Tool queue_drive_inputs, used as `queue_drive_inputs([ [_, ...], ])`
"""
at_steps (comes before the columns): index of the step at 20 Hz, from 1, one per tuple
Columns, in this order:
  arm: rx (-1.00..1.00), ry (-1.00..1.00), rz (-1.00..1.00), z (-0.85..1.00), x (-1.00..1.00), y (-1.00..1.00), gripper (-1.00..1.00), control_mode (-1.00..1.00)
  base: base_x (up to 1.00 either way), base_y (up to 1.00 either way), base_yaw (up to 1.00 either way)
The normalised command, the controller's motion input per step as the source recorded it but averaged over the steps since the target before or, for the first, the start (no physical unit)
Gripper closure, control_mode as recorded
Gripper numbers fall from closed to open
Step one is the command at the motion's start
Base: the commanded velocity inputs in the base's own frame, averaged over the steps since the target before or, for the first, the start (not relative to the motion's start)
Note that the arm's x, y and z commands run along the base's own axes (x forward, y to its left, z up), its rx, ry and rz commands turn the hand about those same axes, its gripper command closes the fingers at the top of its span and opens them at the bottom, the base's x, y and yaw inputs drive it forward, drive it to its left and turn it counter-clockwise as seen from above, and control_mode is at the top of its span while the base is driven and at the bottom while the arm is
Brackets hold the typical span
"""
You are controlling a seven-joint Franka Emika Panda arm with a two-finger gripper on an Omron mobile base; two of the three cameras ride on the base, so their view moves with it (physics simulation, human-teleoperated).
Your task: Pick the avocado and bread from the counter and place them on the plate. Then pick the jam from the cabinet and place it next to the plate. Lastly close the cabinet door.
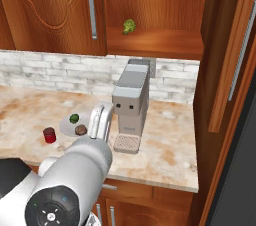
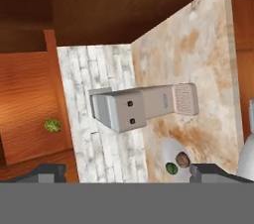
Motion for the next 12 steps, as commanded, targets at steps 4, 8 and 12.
queue_drive_inputs([
  [4, 0.03, 0.0, 0.0, 0.0, -0.32, -0.42, -1.0, -1.0, 0.0, 0.0, 0.0],
  [8, 0.0, -0.02, 0.0, 0.0, -0.41, -0.54, -1.0, -1.0, 0.0, 0.0, 0.0],
  [12, 0.02, -0.01, 0.02, 0.0, -0.32, -0.53, -1.0, -1.0, 0.0, 0.0, 0.0],
])
